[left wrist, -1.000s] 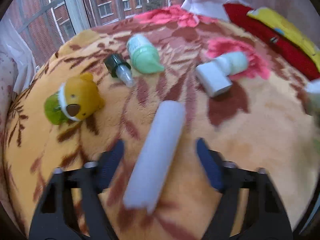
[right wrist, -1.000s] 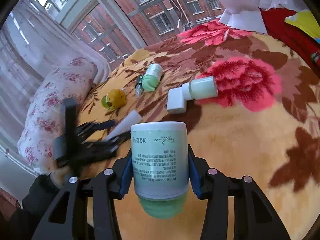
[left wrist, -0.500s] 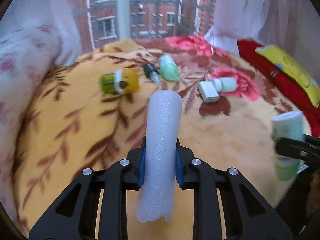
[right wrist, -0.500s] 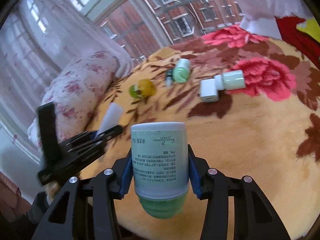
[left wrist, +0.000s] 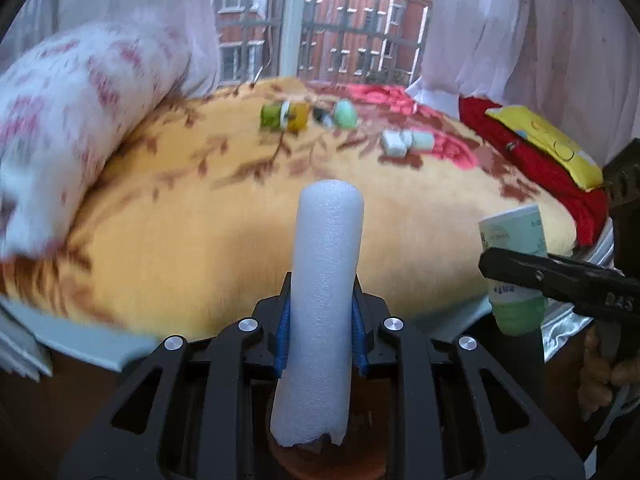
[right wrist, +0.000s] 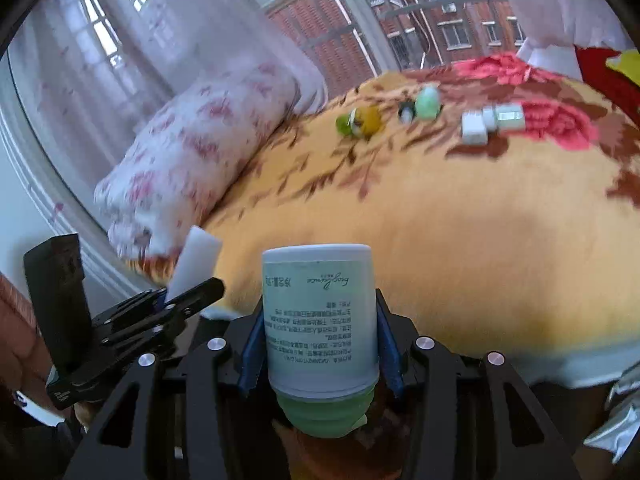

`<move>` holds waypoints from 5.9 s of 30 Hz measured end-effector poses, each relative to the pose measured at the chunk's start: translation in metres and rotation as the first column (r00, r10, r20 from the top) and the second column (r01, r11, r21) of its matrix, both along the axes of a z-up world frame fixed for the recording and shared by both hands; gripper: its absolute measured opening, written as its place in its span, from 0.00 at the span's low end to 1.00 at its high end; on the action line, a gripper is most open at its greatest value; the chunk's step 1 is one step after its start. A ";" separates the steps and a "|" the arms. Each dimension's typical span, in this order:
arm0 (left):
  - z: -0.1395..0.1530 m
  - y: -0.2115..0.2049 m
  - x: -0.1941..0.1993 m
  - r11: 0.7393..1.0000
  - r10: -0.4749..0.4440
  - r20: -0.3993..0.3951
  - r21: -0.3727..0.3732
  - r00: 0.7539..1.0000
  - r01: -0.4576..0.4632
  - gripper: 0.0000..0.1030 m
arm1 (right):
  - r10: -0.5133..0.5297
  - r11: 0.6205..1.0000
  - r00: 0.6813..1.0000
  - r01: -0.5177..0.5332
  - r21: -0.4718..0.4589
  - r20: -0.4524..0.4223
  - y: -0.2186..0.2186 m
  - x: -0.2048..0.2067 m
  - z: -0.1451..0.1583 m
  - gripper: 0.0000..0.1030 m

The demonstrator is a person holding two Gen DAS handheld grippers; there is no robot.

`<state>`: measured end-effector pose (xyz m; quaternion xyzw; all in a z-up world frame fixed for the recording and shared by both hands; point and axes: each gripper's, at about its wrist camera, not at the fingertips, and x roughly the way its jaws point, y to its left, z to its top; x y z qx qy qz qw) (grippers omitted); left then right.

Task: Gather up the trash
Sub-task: 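Lower both tools over the orange bin and open both to drop the items, then raise both open tools back over the bed items, then grasp the white charger plug with the right tool while the left tool grasps the toy-topped green bottle, then lower both tools over the orange bin and open both to drop the items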

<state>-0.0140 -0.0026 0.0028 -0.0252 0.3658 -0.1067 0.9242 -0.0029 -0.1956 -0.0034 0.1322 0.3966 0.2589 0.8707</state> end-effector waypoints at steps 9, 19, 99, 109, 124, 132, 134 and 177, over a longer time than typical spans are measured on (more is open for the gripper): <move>-0.081 -0.011 -0.021 0.998 -0.008 -0.116 0.066 0.993 0.016 0.24 | 0.031 0.990 0.996 -0.041 -0.136 -0.078 0.034 -0.035 -0.079 0.46; -0.127 0.000 -0.009 1.000 -0.006 -0.309 0.011 0.951 0.010 0.24 | 0.002 0.992 0.977 -0.029 -0.123 -0.212 0.038 -0.033 -0.124 0.46; 0.020 0.009 0.103 0.989 0.116 0.017 0.086 0.993 -0.117 0.89 | -0.136 0.979 0.990 0.141 -0.149 0.041 -0.053 0.177 0.015 0.79; 0.008 0.022 0.155 0.989 0.143 -0.032 0.053 0.989 -0.142 0.89 | -0.307 0.934 0.932 0.256 -0.251 -0.192 -0.067 0.352 -0.050 0.72; 0.005 0.007 0.319 0.967 -0.124 -0.009 0.224 0.992 0.123 0.89 | -0.208 0.960 0.967 0.172 -0.222 -0.150 -0.054 0.305 -0.044 0.39; -0.008 -0.003 0.384 0.776 -0.474 -0.033 0.457 0.880 0.435 0.89 | -0.153 0.985 0.973 0.135 -0.111 -0.173 -0.051 0.282 -0.046 0.39; -0.014 -0.008 0.388 0.726 -0.549 -0.042 0.472 0.835 0.501 0.89 | -0.145 0.987 0.975 0.130 -0.098 -0.166 -0.049 0.282 -0.045 0.39; -0.045 -0.060 0.407 0.884 -0.214 -0.285 0.350 0.934 0.309 0.59 | -0.146 0.989 0.967 0.140 -0.044 -0.210 -0.057 0.287 -0.062 0.39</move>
